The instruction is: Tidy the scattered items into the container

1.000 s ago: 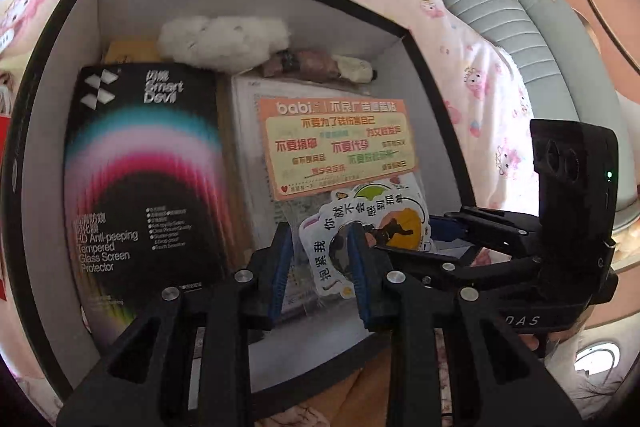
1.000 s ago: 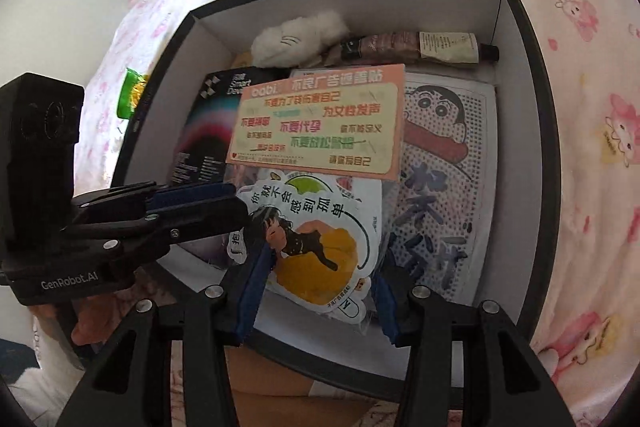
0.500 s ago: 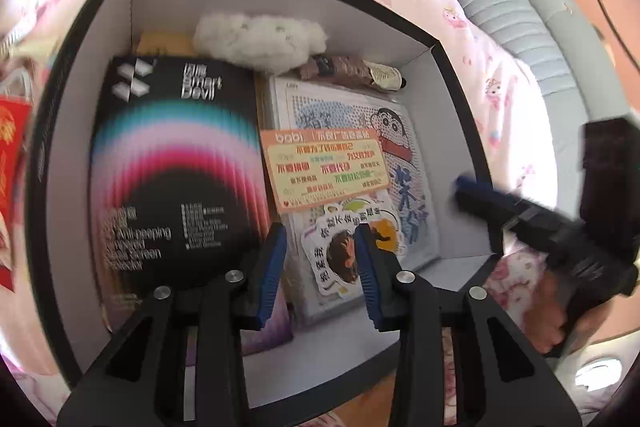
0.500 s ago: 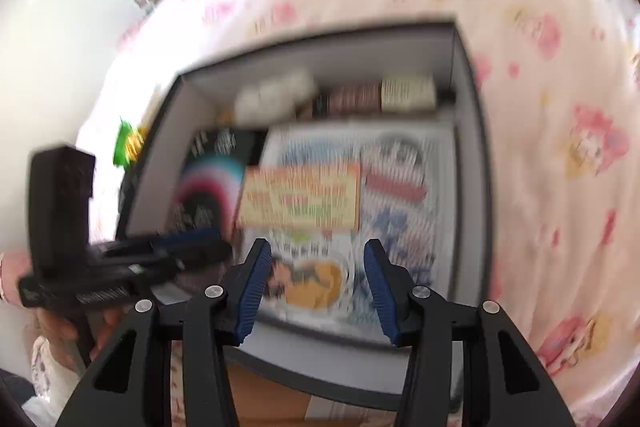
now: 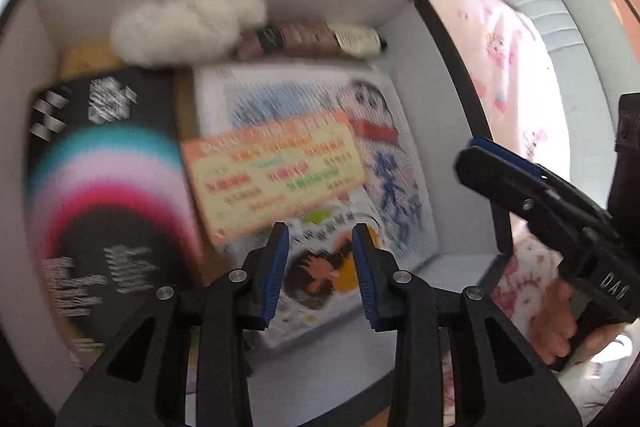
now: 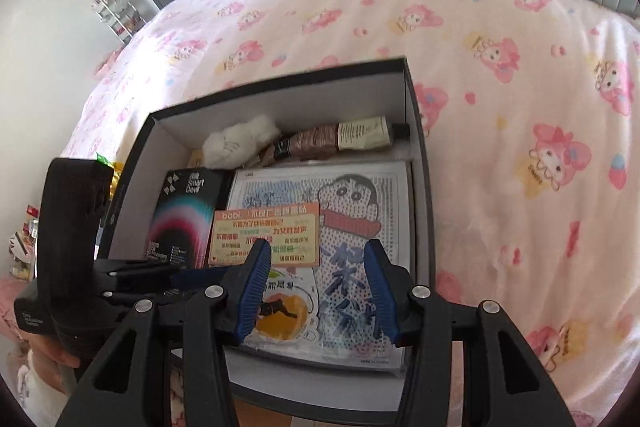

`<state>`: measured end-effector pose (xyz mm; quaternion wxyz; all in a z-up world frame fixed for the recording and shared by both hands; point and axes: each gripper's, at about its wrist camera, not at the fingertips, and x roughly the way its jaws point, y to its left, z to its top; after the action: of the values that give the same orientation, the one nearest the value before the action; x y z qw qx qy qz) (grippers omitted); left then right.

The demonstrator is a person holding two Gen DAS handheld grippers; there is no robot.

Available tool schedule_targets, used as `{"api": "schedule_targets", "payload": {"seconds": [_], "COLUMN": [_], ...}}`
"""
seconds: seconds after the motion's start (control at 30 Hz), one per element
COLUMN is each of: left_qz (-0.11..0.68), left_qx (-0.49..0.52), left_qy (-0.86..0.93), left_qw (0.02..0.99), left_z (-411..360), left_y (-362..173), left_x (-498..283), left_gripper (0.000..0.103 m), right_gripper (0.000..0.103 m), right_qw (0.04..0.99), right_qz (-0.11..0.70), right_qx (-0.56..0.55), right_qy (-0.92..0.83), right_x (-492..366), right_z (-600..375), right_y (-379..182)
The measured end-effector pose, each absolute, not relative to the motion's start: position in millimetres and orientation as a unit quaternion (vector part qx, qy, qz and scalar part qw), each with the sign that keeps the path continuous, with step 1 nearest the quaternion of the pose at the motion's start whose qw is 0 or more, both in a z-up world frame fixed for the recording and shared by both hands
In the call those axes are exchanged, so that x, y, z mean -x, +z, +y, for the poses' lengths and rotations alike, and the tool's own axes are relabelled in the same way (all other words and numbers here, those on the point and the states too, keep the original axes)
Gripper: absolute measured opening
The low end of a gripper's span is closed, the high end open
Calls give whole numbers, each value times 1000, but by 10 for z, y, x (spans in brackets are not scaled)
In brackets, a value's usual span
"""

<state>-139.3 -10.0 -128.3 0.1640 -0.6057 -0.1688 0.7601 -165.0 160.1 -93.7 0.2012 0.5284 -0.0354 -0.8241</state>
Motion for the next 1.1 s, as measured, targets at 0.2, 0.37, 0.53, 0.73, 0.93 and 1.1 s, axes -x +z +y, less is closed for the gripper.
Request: {"api": "schedule_targets", "payload": {"seconds": [0.2,0.37,0.53,0.73,0.93,1.1], "left_qz": [-188,-184,-195,-207,-197,-185], "left_qx": [593,599,582,574,600,615], "left_qy": [773,767,769,769,759,751], "left_qw": [122,140,179,187,160,153], "left_z": [-505,-564,-674,-930,-907,-809], "left_y": [-1239,-1277,-1174,-1108,-1071,-1079], "left_x": [1291,1233,1168,1075,930,896], "left_gripper": [39,39,40,40,40,43], "right_gripper": [44,44,44,44,44,44], "right_qw": [193,189,153,169,187,173], "right_qz": [-38,-22,44,77,40,-15], "right_qx": [-544,-552,-533,-534,-556,-521], "right_qy": [-816,-812,-831,-825,-809,-836], "right_x": [1705,1710,1646,1606,1642,1692], "right_z": [1589,1537,1408,1258,1326,1567], "right_y": [-1022,-1059,-1064,-1114,-1157,-945]}}
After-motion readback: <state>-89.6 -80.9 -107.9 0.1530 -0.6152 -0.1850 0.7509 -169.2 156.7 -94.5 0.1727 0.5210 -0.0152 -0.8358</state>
